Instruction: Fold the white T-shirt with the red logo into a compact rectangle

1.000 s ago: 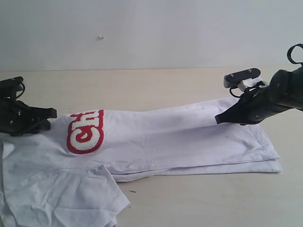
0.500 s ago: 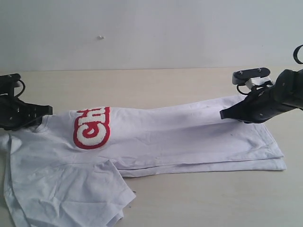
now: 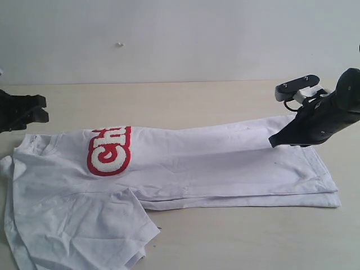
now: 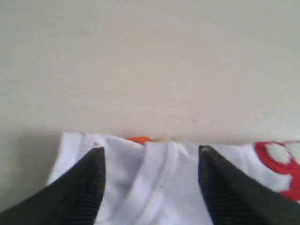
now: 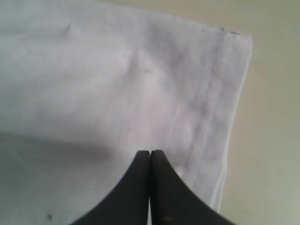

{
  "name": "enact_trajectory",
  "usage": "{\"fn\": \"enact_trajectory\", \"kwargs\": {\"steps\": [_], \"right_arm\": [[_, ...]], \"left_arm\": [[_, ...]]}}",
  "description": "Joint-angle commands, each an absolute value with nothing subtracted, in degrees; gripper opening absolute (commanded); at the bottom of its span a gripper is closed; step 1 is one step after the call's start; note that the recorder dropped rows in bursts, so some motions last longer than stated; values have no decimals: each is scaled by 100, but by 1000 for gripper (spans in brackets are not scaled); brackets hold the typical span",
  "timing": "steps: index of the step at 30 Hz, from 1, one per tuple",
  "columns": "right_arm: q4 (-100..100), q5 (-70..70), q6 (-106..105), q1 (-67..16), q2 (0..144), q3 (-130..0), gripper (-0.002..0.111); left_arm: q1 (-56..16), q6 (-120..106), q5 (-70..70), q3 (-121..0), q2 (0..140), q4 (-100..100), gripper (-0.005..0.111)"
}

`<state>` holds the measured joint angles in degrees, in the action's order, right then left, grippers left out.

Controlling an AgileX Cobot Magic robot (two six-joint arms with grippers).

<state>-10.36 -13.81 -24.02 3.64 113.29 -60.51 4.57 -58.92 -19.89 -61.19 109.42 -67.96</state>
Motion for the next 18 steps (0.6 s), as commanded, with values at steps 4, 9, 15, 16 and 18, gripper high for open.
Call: {"fn": "enact_trajectory", "kwargs": {"steps": [4,9,15,16,18], "right_arm": [[-978,-2268,-2843,396,11002,-6035,0],[-1005,-2547,-2843,396,10804,-6035,0],[-1047,-2663,-2843,396,10600,-6035,0],[-1047,-2714,-2843,396,10584,-6035,0],[-1047,-2805,-2843,396,10579,-6035,0]], "left_arm": [[868,-3989,-4197,-5838,10671,-4696,75],[1085,-3584,-4594,-5038,10402,-4644,75],[1085,-3602,-4598,-4202,9644,-4851,75],[1085,-3571,-4632,-4083,9494,-4851,75],[1085,-3481,-4633,-3820,9224,-4851,75]]}}
